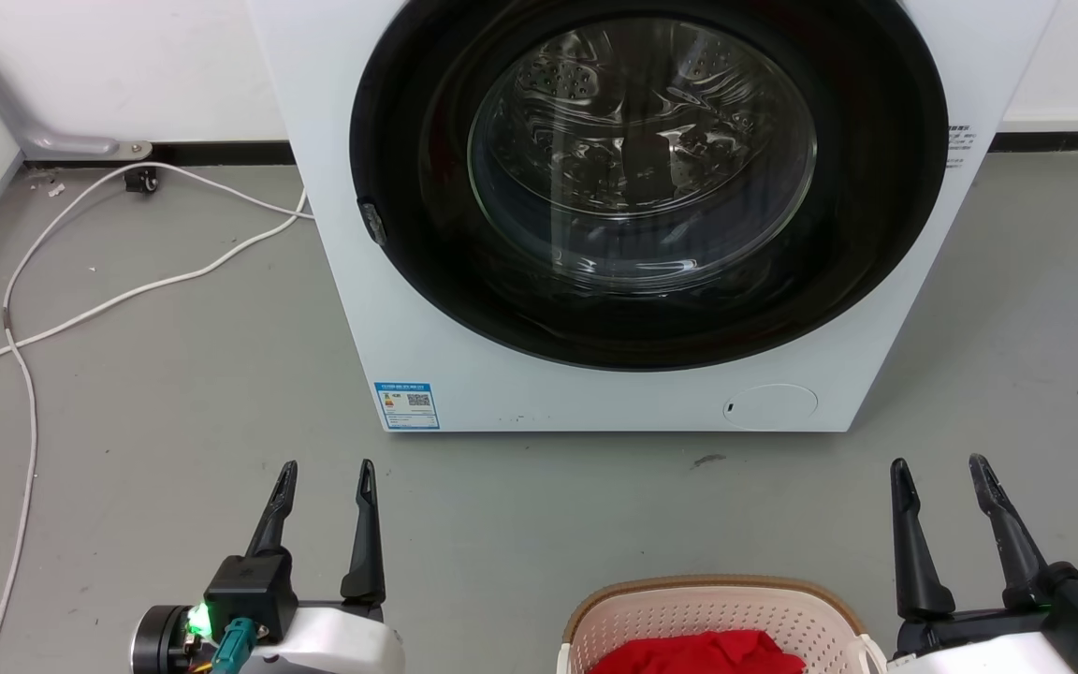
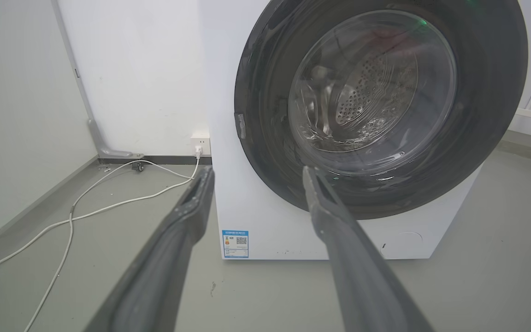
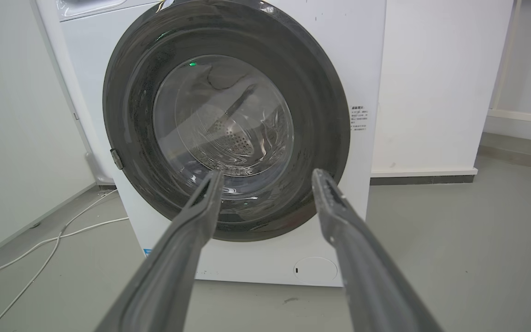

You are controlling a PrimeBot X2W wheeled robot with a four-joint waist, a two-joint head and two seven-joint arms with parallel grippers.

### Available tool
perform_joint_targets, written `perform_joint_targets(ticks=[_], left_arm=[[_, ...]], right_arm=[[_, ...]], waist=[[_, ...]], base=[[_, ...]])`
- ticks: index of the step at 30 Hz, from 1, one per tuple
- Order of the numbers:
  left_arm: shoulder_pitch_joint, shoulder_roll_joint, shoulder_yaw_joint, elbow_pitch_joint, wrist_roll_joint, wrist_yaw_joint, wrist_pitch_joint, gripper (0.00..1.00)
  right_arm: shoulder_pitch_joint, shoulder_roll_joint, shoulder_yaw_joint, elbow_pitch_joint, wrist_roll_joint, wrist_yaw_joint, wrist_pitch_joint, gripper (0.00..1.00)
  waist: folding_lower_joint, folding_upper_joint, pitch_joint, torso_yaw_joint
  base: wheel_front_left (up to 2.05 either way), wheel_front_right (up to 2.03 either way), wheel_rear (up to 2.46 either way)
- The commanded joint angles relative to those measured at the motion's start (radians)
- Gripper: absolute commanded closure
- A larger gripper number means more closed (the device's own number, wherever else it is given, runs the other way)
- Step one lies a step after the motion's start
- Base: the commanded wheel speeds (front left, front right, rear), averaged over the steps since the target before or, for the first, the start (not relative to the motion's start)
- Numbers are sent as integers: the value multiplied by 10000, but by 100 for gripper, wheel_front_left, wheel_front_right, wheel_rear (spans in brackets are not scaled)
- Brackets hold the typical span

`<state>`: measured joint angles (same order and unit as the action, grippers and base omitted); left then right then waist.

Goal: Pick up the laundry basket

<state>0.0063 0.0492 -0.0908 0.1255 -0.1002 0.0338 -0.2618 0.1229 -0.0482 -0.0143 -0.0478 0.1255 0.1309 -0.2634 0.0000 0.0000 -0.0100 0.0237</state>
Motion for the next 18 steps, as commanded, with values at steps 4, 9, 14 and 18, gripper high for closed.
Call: perform_joint_targets(ticks=[4, 9, 14, 18], left_arm=[[4, 20, 34, -11, 89, -39, -49, 0], [-130, 18, -240, 144, 72, -266, -49, 0], [-509, 21, -821, 831, -5, -586, -38, 0], [-1092, 18, -1270, 1573, -82, -775, -40, 0]], right_arm=[[16, -37, 28, 0, 32, -3, -21, 0], [16, -37, -163, 284, -121, -3, -21, 0], [-358, -35, -500, 929, -730, -3, -21, 0], [-789, -32, -781, 1706, -1406, -3, -23, 0]], waist=[[0, 0, 55, -12], [0, 0, 233, -41], [0, 0, 781, -122], [0, 0, 1503, -206]], base=[[0, 0, 0], [0, 0, 0], [0, 0, 0], [0, 0, 0]])
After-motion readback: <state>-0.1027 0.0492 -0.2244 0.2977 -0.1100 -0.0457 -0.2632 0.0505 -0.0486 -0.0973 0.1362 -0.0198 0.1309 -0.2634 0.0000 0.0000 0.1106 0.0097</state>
